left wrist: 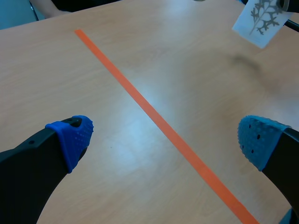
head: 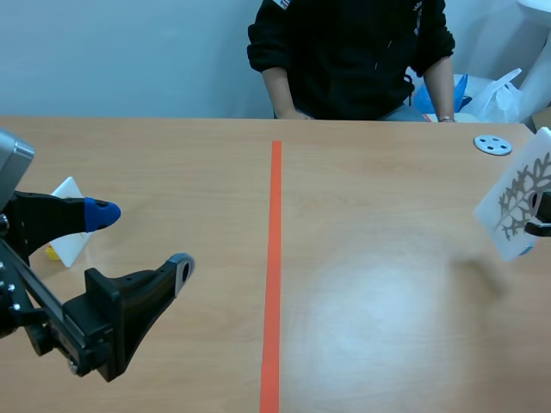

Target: Sort the leaf by its shape. The table is split by an orange tape line. A compound leaf with several leaflets goes to the left side, a simple leaf with one blade goes to the right side. Return to the home posture when a red brick is placed on the table.

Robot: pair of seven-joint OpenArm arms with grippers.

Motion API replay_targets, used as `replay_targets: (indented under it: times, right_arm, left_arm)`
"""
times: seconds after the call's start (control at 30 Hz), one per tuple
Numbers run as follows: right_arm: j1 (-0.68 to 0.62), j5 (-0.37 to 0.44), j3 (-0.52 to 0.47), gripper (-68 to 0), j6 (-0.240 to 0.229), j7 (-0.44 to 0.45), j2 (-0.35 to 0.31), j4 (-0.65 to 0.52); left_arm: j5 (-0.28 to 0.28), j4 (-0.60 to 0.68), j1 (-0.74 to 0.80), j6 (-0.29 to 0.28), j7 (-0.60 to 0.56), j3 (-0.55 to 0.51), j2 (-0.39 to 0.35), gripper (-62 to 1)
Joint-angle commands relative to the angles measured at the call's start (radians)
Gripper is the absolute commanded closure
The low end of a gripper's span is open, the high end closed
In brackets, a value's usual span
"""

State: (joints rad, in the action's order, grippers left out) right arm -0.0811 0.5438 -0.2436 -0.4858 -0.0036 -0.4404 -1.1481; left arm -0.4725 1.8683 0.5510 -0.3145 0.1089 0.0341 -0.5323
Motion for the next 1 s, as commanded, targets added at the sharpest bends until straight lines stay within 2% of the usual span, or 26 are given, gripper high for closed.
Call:
replay_targets:
  times: [0.0,0.13,0.27,0.33,0.43,0.6,0.8,0.83,0.93,0.97]
  right_arm:
    - [0.048,0.014,0.012,-1.5,0.017,0.018,-0.018,0.013]
    - [0.115,-0.004,0.053,-1.5,0.043,0.06,-0.017,0.117]
    - [0.169,-0.051,0.111,-1.5,0.1,0.103,-0.017,0.193]
    - [0.19,-0.055,0.134,-1.5,0.113,0.118,-0.016,0.223]
    - [0.206,-0.092,0.159,-1.5,0.129,0.151,-0.016,0.256]
    - [0.203,-0.117,0.166,-2.7,0.132,0.156,-0.016,0.259]
    - [0.2,-0.117,0.166,-12.8,0.131,0.155,-0.016,0.259]
    - [0.198,-0.117,0.166,-17.3,0.131,0.156,-0.016,0.259]
    - [0.198,-0.117,0.166,-39.4,0.131,0.161,-0.017,0.259]
    - [0.198,-0.117,0.166,-43.8,0.131,0.169,-0.017,0.259]
  left_arm:
    - [-0.007,0.024,-0.003,0.002,-0.01,-0.003,0.003,-62.3]
    - [-0.007,0.024,-0.003,0.002,-0.01,-0.003,0.003,-62.3]
    - [-0.007,0.024,-0.003,0.002,-0.01,-0.003,0.003,-62.3]
    - [-0.007,0.024,-0.003,0.002,-0.01,-0.003,0.003,-62.3]
    - [-0.007,0.024,-0.003,0.002,-0.01,-0.003,0.003,-62.3]
    - [-0.006,0.024,-0.003,0.002,-0.01,-0.003,0.003,-62.3]
    - [-0.006,0.024,-0.003,0.002,-0.011,-0.003,0.003,-62.3]
    - [-0.006,0.024,-0.003,0.002,-0.011,-0.003,0.003,-62.3]
    - [-0.007,0.024,-0.003,0.002,-0.011,-0.003,0.003,-62.3]
    - [-0.007,0.024,-0.003,0.002,-0.011,-0.003,0.003,-62.3]
